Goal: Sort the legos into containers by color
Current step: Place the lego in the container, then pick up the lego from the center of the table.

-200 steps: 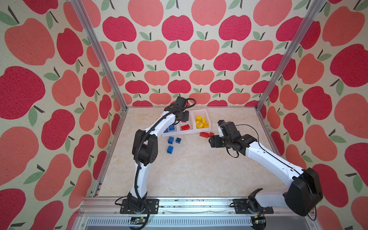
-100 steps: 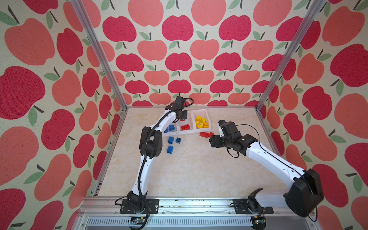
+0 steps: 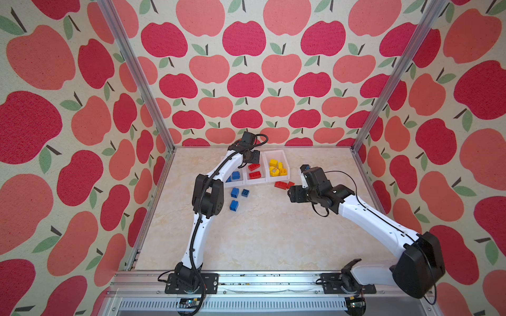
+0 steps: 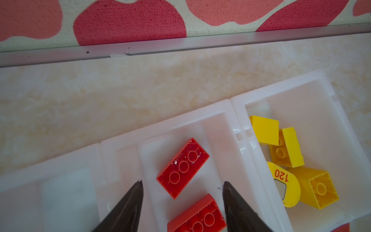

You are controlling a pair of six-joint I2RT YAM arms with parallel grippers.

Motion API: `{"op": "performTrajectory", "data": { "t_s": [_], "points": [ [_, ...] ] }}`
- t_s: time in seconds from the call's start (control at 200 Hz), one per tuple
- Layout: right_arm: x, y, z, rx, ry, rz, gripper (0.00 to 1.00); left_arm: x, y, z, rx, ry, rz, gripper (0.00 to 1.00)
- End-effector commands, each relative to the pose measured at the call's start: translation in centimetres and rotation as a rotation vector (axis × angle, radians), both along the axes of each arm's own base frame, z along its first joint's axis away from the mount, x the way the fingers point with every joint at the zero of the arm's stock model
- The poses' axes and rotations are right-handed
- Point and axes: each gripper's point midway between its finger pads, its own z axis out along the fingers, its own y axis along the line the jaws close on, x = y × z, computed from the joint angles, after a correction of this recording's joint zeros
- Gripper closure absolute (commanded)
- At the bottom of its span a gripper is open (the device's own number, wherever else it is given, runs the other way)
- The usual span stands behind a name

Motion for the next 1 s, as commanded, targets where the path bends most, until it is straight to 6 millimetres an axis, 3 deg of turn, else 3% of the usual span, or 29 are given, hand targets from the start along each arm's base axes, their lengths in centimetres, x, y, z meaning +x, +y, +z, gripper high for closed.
{"op": "performTrajectory", "data": {
  "t_s": [0.0, 0.265, 0.6, 0.995],
  "points": [
    [-0.3, -0.8, 0.3, -0.006, 0.002, -0.025, 0.19, -0.8, -0.7, 3.0, -0.003, -0.031, -0.026, 0.33],
    [-0.3, -0.8, 0.1, -0.006, 0.005, -0.025, 0.18, -4.1, -1.5, 4.2, -0.041, -0.012, -0.046, 0.3],
    [-0.3, -0.9, 0.0, -0.005, 0.008, -0.02, 0.17, -11.3, -0.2, 4.3, -0.099, 0.065, -0.028, 0.26],
    [-0.2, -0.8, -0.6, 0.001, 0.023, -0.018, 0.16, -19.6, 3.8, 2.9, -0.059, 0.181, 0.001, 0.2]
  ]
}}
